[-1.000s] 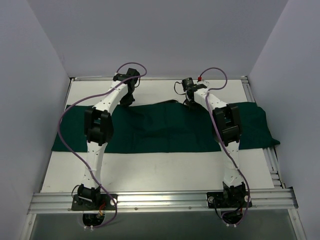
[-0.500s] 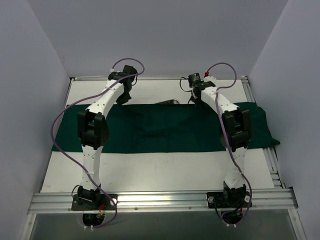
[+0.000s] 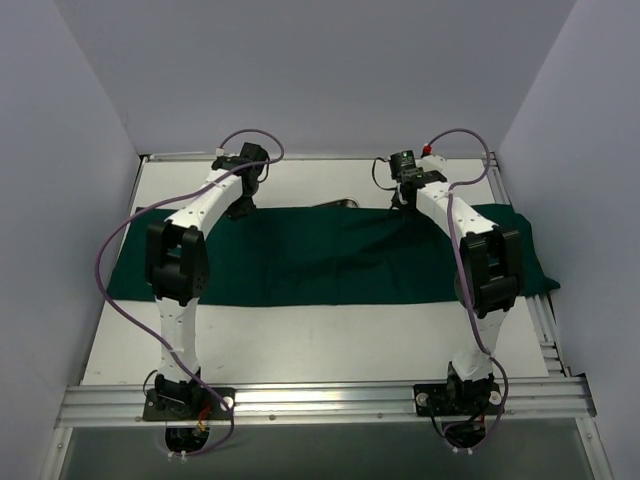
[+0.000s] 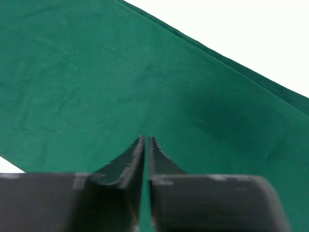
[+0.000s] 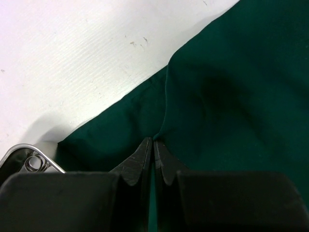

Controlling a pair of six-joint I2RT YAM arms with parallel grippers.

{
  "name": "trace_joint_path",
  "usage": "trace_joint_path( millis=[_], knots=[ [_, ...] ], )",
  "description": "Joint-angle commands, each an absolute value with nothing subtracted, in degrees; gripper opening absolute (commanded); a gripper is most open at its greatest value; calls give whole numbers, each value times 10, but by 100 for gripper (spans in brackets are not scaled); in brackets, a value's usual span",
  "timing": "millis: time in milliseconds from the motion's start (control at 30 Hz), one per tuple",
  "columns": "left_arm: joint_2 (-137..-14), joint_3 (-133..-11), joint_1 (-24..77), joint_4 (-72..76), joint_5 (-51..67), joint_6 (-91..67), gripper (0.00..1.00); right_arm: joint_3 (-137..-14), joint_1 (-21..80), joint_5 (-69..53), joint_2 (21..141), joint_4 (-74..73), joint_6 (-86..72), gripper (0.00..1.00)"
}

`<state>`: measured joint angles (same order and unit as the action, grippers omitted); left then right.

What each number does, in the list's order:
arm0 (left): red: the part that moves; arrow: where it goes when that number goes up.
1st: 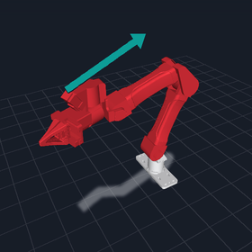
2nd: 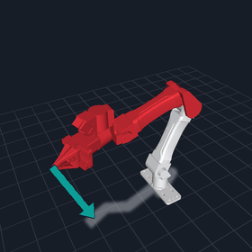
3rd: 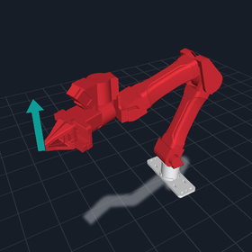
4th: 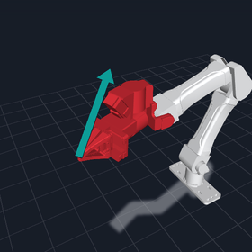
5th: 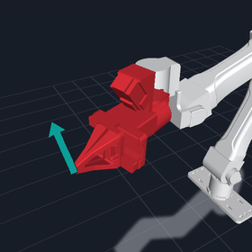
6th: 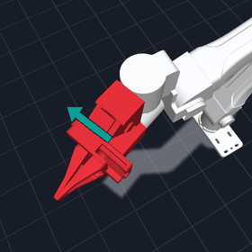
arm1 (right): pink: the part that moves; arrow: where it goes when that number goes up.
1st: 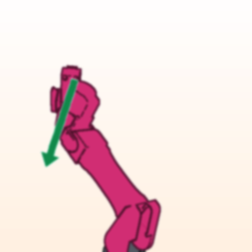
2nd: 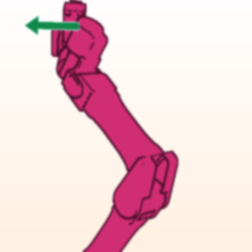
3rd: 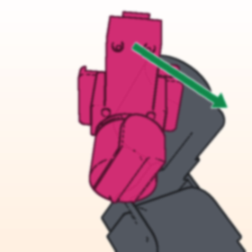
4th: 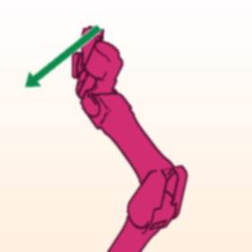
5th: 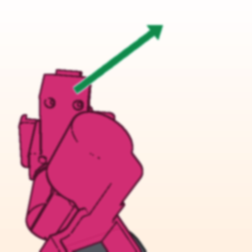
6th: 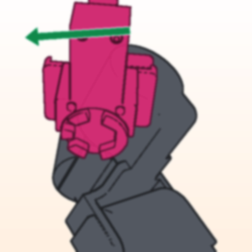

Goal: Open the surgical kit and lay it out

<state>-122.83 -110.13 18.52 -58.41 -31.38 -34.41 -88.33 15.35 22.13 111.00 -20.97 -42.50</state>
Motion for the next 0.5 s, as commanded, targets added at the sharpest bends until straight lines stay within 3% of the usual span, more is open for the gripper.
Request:
trace_joint_path(
  millis=[0, 167, 233, 367, 467],
  knots=[
    [-1197, -1099, 177, -525, -297, -348, 19, -878, 150, 220, 1087, -187, -401, 0],
    [-1215, -1128, 162, -516, -273, -378, 56, -871, 155, 203, 1097, -158, -382, 0],
    [-1232, -1153, 156, -517, -259, -385, 76, -871, 158, 201, 1100, -153, -377, 0],
    [-1266, -1200, 154, -528, -238, -394, 90, -870, 160, 200, 1100, -147, -367, 0],
    [-1302, -1238, 154, -547, -228, -399, 93, -861, 160, 206, 1092, -138, -365, 0]
  ],
)
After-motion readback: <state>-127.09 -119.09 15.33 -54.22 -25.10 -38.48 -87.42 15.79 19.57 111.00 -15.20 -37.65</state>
